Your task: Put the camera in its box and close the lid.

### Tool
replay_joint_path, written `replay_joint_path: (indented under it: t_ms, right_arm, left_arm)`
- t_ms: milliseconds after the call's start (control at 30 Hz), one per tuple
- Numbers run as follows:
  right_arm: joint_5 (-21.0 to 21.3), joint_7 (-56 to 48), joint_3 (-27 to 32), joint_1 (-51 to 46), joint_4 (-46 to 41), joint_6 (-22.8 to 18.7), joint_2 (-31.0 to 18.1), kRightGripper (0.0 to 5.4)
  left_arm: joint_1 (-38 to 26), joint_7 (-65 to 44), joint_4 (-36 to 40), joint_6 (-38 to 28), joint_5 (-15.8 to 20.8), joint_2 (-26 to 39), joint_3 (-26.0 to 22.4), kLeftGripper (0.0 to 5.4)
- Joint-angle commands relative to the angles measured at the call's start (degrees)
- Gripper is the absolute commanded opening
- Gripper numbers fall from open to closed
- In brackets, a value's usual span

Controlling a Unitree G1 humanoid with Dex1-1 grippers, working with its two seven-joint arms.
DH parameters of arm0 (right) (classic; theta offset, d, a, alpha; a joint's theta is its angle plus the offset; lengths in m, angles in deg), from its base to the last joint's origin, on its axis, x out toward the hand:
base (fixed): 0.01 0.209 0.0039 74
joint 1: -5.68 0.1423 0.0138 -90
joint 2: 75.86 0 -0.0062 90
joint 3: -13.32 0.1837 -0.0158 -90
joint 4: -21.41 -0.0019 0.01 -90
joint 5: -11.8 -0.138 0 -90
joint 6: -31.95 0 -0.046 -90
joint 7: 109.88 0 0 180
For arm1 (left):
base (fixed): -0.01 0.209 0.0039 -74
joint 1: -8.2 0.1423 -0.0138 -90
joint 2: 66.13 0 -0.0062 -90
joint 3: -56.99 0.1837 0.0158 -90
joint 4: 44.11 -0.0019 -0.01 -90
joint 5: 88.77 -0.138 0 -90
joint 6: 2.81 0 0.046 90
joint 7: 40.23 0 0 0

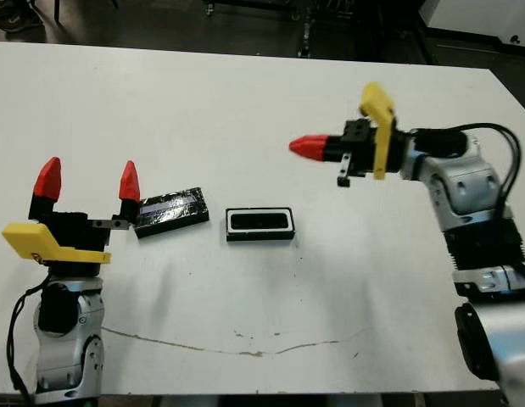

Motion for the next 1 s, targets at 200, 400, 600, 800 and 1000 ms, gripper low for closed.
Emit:
replay_joint_path:
  t_ms: [200, 400, 600, 800, 1000]
  right_arm:
    - [-1.64, 8.49, 7.51, -7.97, -3.63, 11.16, -1.3, 0.01]
    - [-2.07, 12.17, 9.83, -10.06, -4.22, 10.06, -3.16, 0.01]
    - [-2.68, 14.76, 9.66, -10.85, -6.78, 8.19, -3.51, 0.01]
    - [-2.97, 16.48, 9.17, -11.28, -8.46, 7.16, -3.59, 0.01]
    - [-2.33, 17.69, 8.51, -11.94, -9.21, 7.4, -4.0, 0.01]
  left_arm:
    - [-2.62, -3.83, 3.05, 8.32, -2.89, 11.08, -1.26, 5.4]
    - [-6.87, -23.12, 4.46, 21.43, 2.11, 31.42, -1.55, 5.4]
    - [-21.78, -41.97, -3.33, 29.31, 3.22, 45.41, 4.55, 5.4]
    - [-36.81, -56.98, -16.85, 30.38, 2.67, 45.98, 12.47, 5.4]
    - [-48.41, -70.3, -33.14, 25.4, -2.19, 42.7, 20.61, 5.4]
